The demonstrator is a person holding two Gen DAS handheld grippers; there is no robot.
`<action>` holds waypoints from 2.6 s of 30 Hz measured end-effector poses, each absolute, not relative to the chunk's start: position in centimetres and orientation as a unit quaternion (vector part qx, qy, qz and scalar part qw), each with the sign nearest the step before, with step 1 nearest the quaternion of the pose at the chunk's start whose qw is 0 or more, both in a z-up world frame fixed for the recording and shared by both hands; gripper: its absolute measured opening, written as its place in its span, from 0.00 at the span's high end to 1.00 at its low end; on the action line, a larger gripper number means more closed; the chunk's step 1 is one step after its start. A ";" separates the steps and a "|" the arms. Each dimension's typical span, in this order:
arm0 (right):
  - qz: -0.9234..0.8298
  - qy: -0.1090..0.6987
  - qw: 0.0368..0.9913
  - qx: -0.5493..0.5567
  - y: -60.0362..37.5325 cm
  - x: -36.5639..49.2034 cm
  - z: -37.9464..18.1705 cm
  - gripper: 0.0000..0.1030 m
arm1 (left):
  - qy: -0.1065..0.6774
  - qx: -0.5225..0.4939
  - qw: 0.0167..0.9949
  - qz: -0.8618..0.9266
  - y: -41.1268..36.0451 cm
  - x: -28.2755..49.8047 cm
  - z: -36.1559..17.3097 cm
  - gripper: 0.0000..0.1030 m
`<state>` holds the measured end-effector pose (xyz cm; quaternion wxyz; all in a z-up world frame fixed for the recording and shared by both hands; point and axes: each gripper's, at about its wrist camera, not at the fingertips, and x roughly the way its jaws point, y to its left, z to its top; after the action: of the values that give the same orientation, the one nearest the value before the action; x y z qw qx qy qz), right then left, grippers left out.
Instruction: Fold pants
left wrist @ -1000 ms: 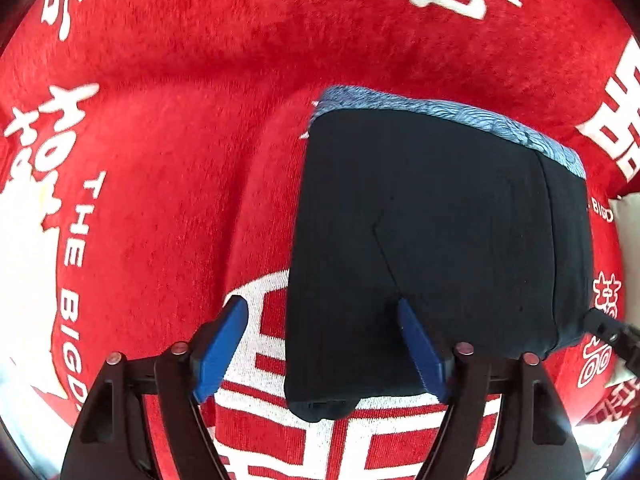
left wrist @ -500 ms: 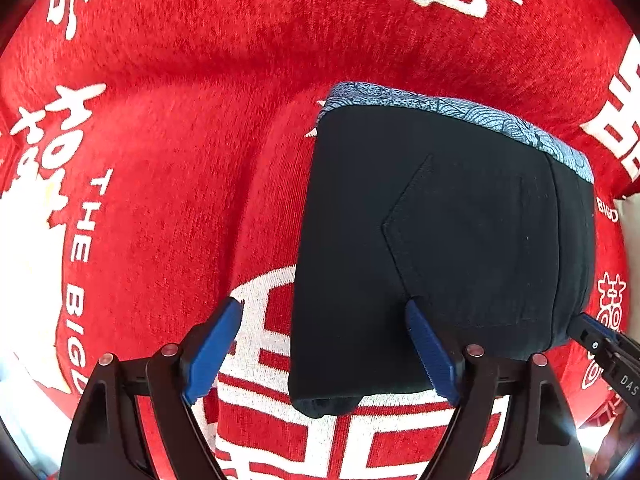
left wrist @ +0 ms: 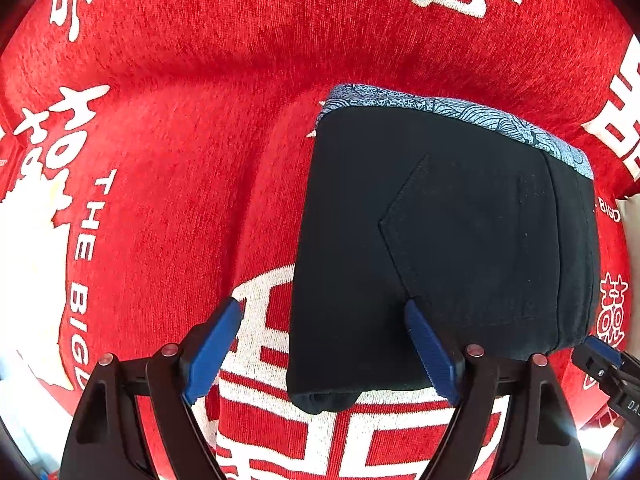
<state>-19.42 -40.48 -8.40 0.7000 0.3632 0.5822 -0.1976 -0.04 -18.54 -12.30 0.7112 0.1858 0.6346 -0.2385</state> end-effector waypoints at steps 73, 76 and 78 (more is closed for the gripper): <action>0.009 0.488 0.703 0.518 -51.7 -15.2 -14.1 0.23 | 0.692 0.105 0.579 -0.418 -24.3 8.2 -18.7 0.00; 0.008 0.489 0.693 0.530 -51.8 -14.9 -14.5 0.23 | 0.693 0.101 0.581 -0.414 -24.5 8.0 -18.5 0.00; -0.003 0.492 0.685 0.538 -51.9 -15.1 -14.5 0.28 | 0.683 0.104 0.596 -0.409 -24.7 7.0 -17.9 0.09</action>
<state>-15.10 -51.89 -14.48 0.6850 0.5376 0.4916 -0.0029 7.02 -24.71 -17.90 0.5961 0.1039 0.6829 -0.4093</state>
